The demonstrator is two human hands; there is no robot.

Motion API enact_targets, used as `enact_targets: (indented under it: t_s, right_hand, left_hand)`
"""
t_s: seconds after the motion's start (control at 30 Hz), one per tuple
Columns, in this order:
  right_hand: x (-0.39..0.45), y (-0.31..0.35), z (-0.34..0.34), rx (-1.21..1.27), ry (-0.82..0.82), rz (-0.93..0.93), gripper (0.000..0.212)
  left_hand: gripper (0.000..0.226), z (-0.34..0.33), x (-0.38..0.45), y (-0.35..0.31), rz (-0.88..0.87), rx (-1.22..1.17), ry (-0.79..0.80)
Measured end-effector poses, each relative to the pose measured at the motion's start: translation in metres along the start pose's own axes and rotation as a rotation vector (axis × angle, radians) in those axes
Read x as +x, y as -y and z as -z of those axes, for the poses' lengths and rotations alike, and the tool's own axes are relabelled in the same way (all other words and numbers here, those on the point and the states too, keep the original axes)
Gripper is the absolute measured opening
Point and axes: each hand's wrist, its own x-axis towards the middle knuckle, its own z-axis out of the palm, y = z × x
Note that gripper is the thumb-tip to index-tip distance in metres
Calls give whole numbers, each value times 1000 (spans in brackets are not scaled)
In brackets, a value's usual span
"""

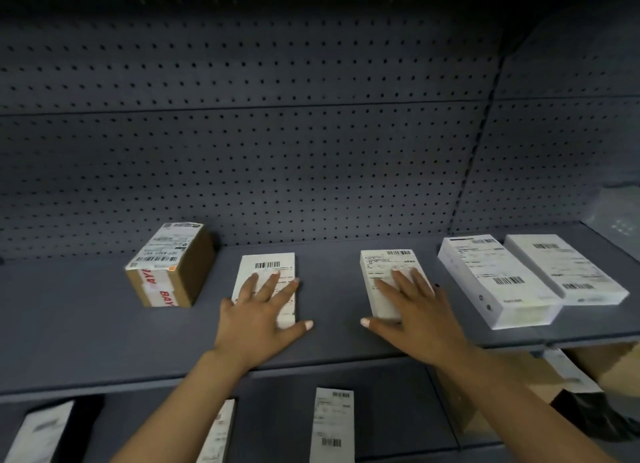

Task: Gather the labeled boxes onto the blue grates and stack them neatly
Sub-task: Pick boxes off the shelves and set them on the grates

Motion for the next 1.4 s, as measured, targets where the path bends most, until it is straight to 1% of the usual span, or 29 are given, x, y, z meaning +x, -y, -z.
enact_targets:
  t_s: [0.07,0.17,0.27,0.37,0.43,0.53,0.7,0.8,0.93,1.2,1.4]
  right_hand:
    - [3,1,-2,-26,11,-3,113]
    - [4,1,-5,-34,-25,-12,97]
    - [3,1,-10,-64,-56,-5,90]
    - [4,-1,-14,-65,-90,-6,77]
    - [5,-1,-14,-52,-109,7,75]
    - [0,2,-9,20,-188,43,73]
    - [-21,30,7,54,-324,122,67]
    - [-35,63,15,71,-376,182,66]
    - [-54,118,18,99,-381,275,65]
    - [-109,269,5,194,-357,489,65]
    - [-152,376,-11,239,-307,620,67]
  left_hand:
    - [84,0,0,-1,1,20,-5]
    - [81,0,0,0,-9,25,-25]
    - [78,-3,0,1,-19,30,-60]
    - [74,-3,0,0,-19,29,-80]
    - [72,-1,-1,-2,-25,19,-99]
    - [73,6,-7,-1,-32,-52,-156]
    - [70,27,-35,15,-96,-107,-329]
    - [69,40,-63,33,-123,-116,-388]
    - [69,55,-114,72,-106,-102,-419]
    - [69,78,-252,169,16,-72,-458]
    - [69,94,-359,240,152,-32,-455]
